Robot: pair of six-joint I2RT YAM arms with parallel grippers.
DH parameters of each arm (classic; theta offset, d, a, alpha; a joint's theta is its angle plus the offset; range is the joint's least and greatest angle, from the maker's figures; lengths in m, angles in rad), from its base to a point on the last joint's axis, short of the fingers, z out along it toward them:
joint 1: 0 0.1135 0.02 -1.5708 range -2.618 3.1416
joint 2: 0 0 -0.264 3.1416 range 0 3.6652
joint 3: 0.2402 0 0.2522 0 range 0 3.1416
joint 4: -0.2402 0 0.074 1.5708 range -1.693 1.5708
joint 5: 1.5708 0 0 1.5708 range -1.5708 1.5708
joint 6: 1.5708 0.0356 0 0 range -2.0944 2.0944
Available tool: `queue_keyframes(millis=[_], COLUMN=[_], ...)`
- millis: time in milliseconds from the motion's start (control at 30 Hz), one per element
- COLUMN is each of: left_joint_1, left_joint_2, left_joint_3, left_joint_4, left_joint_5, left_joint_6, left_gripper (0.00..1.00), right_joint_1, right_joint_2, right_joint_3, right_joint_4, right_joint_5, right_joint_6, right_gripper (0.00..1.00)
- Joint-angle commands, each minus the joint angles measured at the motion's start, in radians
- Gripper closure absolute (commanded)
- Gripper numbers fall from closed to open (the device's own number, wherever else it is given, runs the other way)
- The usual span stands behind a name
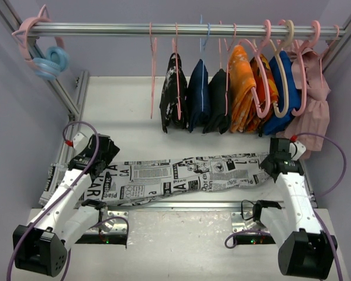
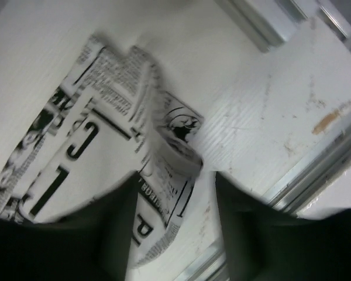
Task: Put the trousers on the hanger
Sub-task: Flatten out the trousers at the center of the board.
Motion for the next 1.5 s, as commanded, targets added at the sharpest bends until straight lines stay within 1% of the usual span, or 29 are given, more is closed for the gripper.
queue_keyframes(millis=[0,33,67,100,133,233,267,367,500,567,600,633,667,700,733,800,1100,1200,1300,1367,1433,1467], left_joint_1=[0.002,0.003,0.004,0.004,0.003,0.003,0.002,0.001,0.001,0.001,0.001,0.001,0.001,0.001,0.001,0.001,0.0,0.001,0.001,-0.001,-0.001,-0.001], left_joint_2=[-0.047,-0.056,-0.058,-0.063,-0.067,-0.07,-0.07,-0.072,-0.087,-0.095,-0.095,-0.095,-0.094,-0.091,-0.088,-0.08,-0.075,-0.075,-0.075,-0.073,-0.072,-0.071], left_joint_3=[0.065,0.074,0.08,0.082,0.083,0.073,0.069,0.069,0.074,0.073,0.073,0.072,0.071,0.071,0.073,0.073,0.076,0.08,0.086,0.088,0.092,0.093], left_joint_4=[0.0,0.004,0.012,0.032,0.049,0.118,0.127,0.136,0.127,0.123,0.125,0.126,0.128,0.129,0.13,0.13,0.137,0.135,0.13,0.126,0.123,0.121], left_joint_5=[0.018,0.042,0.062,0.084,0.108,0.223,0.239,0.265,0.25,0.247,0.248,0.254,0.26,0.263,0.267,0.266,0.269,0.263,0.253,0.246,0.238,0.234], left_joint_6=[0.037,0.044,0.057,0.08,0.095,0.132,0.139,0.177,0.226,0.231,0.231,0.233,0.234,0.235,0.238,0.242,0.248,0.252,0.254,0.254,0.254,0.254], left_gripper=[0.0,0.0,0.0,0.0,0.0,0.0,0.0,0.0,0.0,0.0,0.0,0.0,0.0,0.0,0.0,0.0,0.0,0.0,0.0,0.0,0.0,0.0], right_joint_1=[0.032,0.057,0.092,0.183,0.247,0.39,0.419,0.458,0.464,0.469,0.47,0.471,0.472,0.472,0.473,0.477,0.485,0.485,0.485,0.485,0.485,0.484], right_joint_2=[-0.091,-0.104,-0.1,-0.084,-0.061,0.129,0.179,0.335,0.423,0.454,0.465,0.478,0.488,0.489,0.49,0.48,0.388,0.395,0.446,0.495,0.532,0.534], right_joint_3=[0.068,0.065,0.062,0.063,0.063,0.045,0.046,0.061,0.079,0.078,0.077,0.073,0.069,0.068,0.067,0.072,0.164,0.203,0.233,0.236,0.222,0.213], right_joint_4=[0.074,0.087,0.095,0.086,0.081,0.129,0.149,0.201,0.225,0.237,0.242,0.248,0.253,0.255,0.257,0.242,0.166,0.152,0.155,0.154,0.16,0.164], right_joint_5=[-0.214,-0.24,-0.235,-0.208,-0.175,-0.179,-0.176,-0.167,-0.17,-0.184,-0.184,-0.185,-0.185,-0.185,-0.184,-0.171,-0.126,-0.124,-0.118,-0.122,-0.127,-0.127], right_joint_6=[-0.08,-0.091,-0.094,-0.089,-0.081,-0.094,-0.095,-0.098,-0.093,-0.091,-0.092,-0.096,-0.1,-0.102,-0.109,-0.108,-0.14,-0.153,-0.164,-0.161,-0.149,-0.148], right_gripper=[0.35,0.35,0.35,0.35,0.34,0.34,0.34,0.41,0.44,0.48,0.54,0.64,0.72,0.75,0.88,0.96,0.97,0.97,0.97,0.95,0.9,0.84])
